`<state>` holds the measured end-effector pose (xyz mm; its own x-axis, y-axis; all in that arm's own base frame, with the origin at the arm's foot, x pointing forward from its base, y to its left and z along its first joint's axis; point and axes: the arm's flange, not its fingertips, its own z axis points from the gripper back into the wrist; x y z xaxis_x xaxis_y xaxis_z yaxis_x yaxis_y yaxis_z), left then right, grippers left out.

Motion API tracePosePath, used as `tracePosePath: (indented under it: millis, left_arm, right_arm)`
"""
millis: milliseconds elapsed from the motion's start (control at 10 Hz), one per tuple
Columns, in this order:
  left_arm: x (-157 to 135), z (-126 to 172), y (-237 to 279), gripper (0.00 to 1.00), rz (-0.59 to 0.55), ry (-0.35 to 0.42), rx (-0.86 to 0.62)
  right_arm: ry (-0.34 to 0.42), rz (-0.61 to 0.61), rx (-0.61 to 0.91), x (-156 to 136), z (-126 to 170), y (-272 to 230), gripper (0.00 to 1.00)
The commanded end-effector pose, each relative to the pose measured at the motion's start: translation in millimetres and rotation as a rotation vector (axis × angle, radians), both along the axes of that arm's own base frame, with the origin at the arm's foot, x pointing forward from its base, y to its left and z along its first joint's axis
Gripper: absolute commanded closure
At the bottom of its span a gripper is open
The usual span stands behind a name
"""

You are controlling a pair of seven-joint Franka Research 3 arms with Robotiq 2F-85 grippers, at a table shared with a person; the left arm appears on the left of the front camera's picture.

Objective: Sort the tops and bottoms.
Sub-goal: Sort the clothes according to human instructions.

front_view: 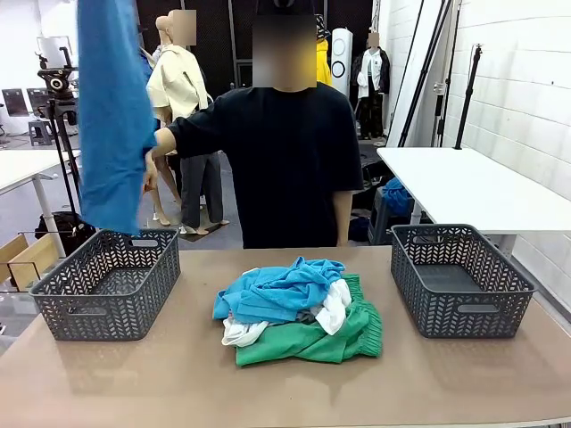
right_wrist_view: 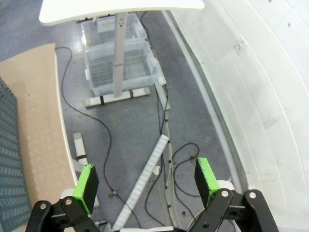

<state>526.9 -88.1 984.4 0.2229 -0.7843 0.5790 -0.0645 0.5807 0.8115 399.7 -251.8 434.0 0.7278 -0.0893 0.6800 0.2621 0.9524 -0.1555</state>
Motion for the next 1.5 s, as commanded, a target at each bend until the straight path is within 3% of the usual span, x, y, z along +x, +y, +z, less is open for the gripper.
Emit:
tracePosePath:
  millis: [0,300,600,900,1100,1400]
  left_arm:
    - [-1,2,25,1.00,0.108,-0.014,-0.057]
    - [-11,-61,54,1.00,0.148,0.046,-0.126]
    - [-37,-107,41,1.00,0.120,0.066,-0.323]
    - [-28,-180,25,1.00,0.165,0.157,-0.367]
    - [-37,-217,27,1.00,0.183,0.169,-0.468]
    - [-56,-266,40,1.00,0.264,0.124,-0.402]
  right_arm:
    - [0.008,0.005,-0.002,1,1,-1,0.00]
    - [0.008,0.005,-0.002,1,1,-1,0.00]
    - [0.008,0.005,-0.002,1,1,-1,0.00]
    - [0.008,0.005,-0.002,1,1,-1,0.00]
    - [0.008,0.005,-0.002,1,1,-1,0.00]
    - [0.008,0.005,-0.002,1,1,-1,0.00]
